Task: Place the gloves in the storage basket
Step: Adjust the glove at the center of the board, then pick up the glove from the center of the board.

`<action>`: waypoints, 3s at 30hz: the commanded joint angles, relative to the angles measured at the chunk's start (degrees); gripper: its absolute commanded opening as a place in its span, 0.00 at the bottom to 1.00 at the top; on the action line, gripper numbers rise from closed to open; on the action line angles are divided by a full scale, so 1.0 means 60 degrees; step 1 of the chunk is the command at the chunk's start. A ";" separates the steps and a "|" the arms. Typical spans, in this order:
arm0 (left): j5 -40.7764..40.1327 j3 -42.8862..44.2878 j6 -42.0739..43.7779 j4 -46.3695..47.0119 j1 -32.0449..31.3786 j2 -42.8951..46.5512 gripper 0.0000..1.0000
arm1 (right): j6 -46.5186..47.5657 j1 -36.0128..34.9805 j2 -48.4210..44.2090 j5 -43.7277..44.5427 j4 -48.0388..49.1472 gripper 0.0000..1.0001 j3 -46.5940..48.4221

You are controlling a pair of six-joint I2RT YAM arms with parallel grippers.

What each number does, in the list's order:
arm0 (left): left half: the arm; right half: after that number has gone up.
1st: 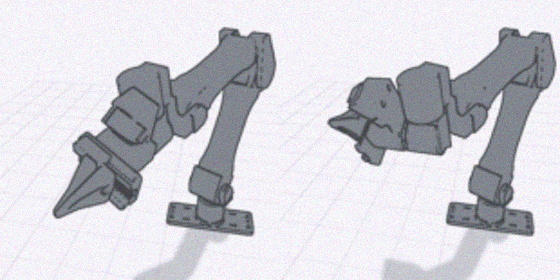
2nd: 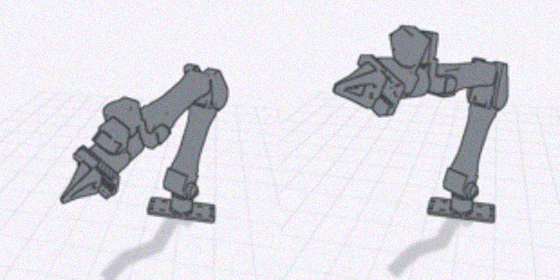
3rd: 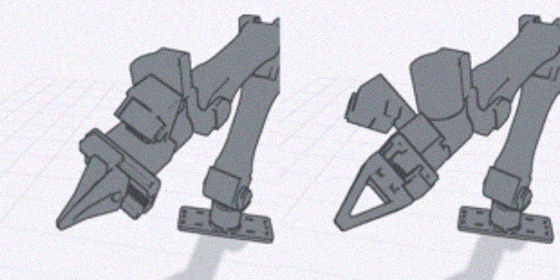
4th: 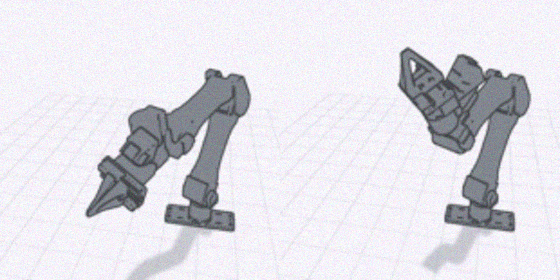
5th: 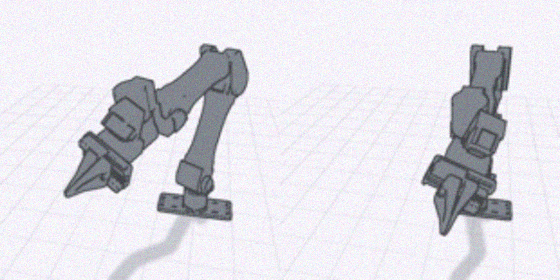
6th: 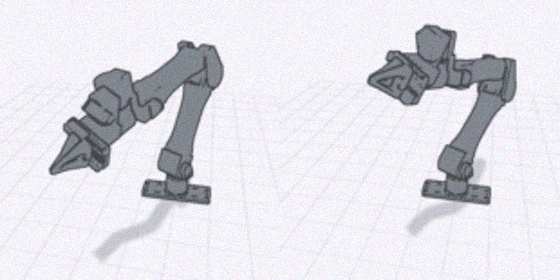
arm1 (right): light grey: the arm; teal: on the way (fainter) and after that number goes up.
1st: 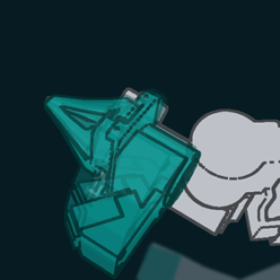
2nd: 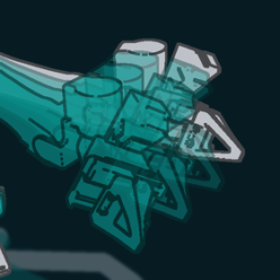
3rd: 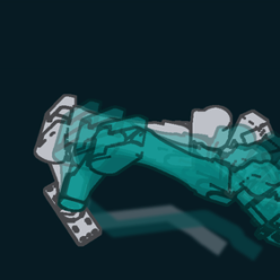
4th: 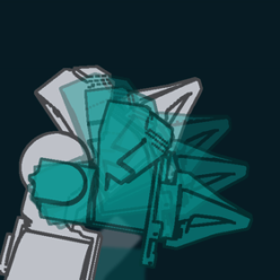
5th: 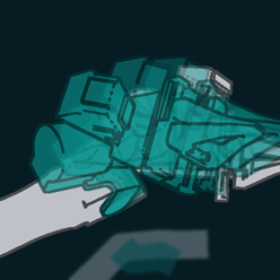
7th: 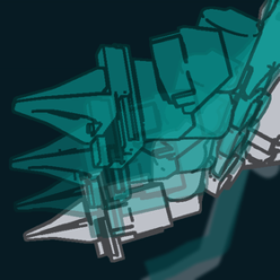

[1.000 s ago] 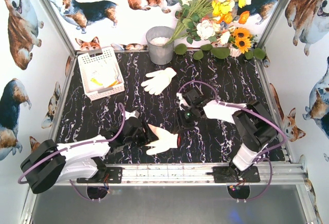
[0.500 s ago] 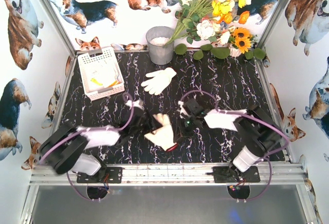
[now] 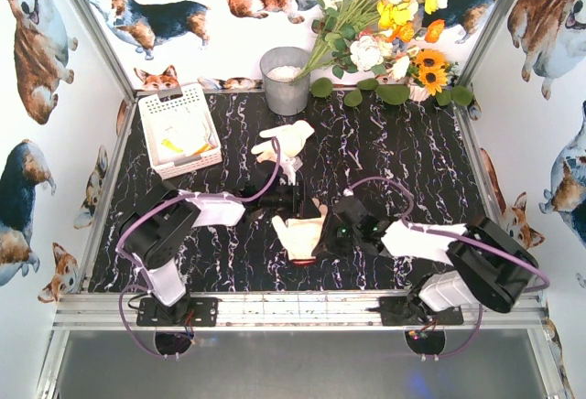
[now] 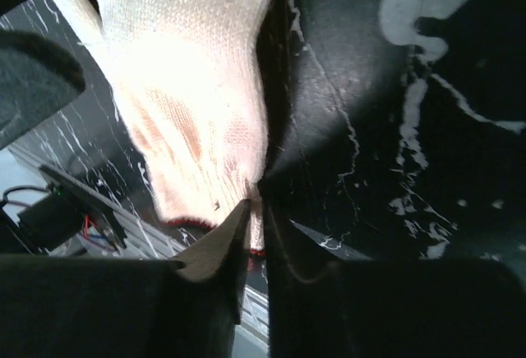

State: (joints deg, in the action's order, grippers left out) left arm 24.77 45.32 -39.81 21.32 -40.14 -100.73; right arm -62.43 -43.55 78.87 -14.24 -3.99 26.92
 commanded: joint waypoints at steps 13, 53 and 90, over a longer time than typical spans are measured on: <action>-0.4064 0.1924 0.0697 -0.3563 0.1712 0.1863 0.71 | 0.2439 0.1366 -0.3770 0.2448 -0.2521 0.63 0.0621; -0.4601 0.9021 0.5794 -0.6424 0.1696 -0.5423 0.18 | 0.3776 0.3090 -0.3370 0.1011 -0.2809 0.63 0.0596; 0.5087 0.3401 0.5746 -0.7526 0.2617 0.3632 0.00 | 0.4724 0.3276 -0.3209 -0.3409 -0.0392 0.68 0.3891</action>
State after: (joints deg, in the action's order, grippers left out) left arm 44.40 66.81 -4.23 -23.22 -25.15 -81.32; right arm -33.10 -24.18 57.49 -26.11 -12.75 47.44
